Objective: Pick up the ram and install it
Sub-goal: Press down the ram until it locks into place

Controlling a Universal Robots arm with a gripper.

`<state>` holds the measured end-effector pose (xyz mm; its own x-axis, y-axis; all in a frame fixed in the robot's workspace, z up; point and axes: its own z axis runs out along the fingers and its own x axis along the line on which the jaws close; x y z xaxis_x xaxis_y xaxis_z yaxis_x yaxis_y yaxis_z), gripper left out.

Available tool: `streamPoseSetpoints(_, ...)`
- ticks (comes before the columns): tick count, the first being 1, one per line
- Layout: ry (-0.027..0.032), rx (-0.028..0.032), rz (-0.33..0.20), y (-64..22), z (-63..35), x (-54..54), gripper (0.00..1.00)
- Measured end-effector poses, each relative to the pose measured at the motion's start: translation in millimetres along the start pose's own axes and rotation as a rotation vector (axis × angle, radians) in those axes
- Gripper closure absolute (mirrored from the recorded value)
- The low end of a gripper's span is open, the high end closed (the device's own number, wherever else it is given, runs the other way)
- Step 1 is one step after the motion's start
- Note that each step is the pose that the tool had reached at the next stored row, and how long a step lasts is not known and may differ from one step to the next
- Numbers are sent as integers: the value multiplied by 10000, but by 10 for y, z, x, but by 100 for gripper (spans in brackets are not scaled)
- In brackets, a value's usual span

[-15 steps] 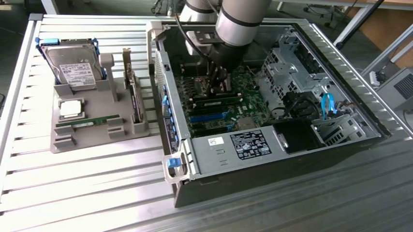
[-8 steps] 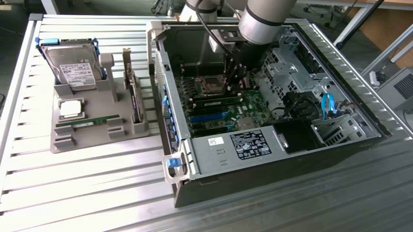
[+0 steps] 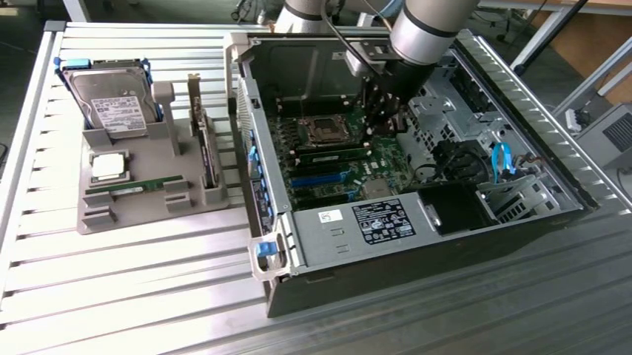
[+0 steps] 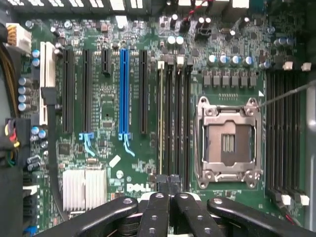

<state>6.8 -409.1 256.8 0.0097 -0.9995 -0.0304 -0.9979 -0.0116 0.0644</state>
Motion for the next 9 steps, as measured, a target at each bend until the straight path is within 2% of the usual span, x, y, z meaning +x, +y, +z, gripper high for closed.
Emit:
streamPoseSetpoints(5, -1, -10, 0, -169, -115, -7, 91)
streamPoseSetpoints(9, 0, -17, 0, -214, -159, -9, 91)
